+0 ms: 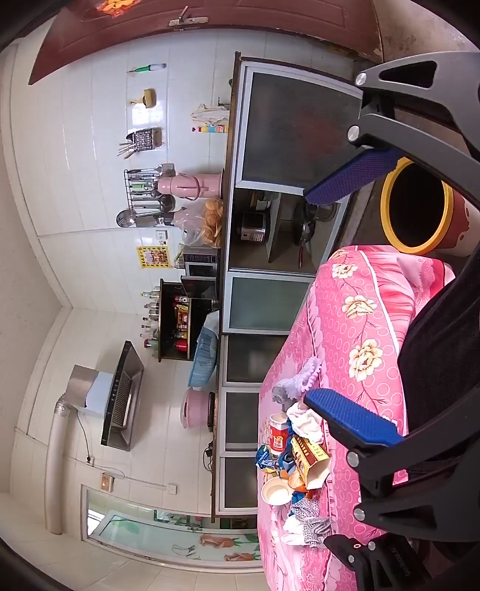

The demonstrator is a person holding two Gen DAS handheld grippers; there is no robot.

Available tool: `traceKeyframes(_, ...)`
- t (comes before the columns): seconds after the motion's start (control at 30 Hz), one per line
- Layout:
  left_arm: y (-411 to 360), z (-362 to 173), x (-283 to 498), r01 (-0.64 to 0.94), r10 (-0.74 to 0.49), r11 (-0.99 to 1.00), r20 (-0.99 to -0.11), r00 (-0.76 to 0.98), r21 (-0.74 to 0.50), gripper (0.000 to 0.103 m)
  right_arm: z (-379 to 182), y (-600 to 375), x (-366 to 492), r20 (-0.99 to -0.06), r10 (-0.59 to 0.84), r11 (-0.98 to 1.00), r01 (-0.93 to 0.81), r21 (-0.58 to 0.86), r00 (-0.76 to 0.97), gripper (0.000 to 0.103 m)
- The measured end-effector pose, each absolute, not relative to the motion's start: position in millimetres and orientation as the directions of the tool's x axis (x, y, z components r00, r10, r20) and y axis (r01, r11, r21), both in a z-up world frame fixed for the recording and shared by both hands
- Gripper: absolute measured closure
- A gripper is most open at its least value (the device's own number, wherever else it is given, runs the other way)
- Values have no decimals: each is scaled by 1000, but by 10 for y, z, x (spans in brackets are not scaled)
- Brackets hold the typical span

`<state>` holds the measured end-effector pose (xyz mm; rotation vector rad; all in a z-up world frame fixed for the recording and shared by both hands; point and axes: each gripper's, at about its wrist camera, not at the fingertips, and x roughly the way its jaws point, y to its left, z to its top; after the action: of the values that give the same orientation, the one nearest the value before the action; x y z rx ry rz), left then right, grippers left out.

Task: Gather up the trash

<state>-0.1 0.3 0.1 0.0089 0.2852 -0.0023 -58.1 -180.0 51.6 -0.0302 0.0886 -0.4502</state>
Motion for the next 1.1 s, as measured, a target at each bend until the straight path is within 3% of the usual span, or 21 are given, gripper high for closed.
traceKeyframes(1.1,23,5,-6,4,-1,1000,-281,960,10,7,529,-1795,-588,-73,-435,900,433,-41,897,8)
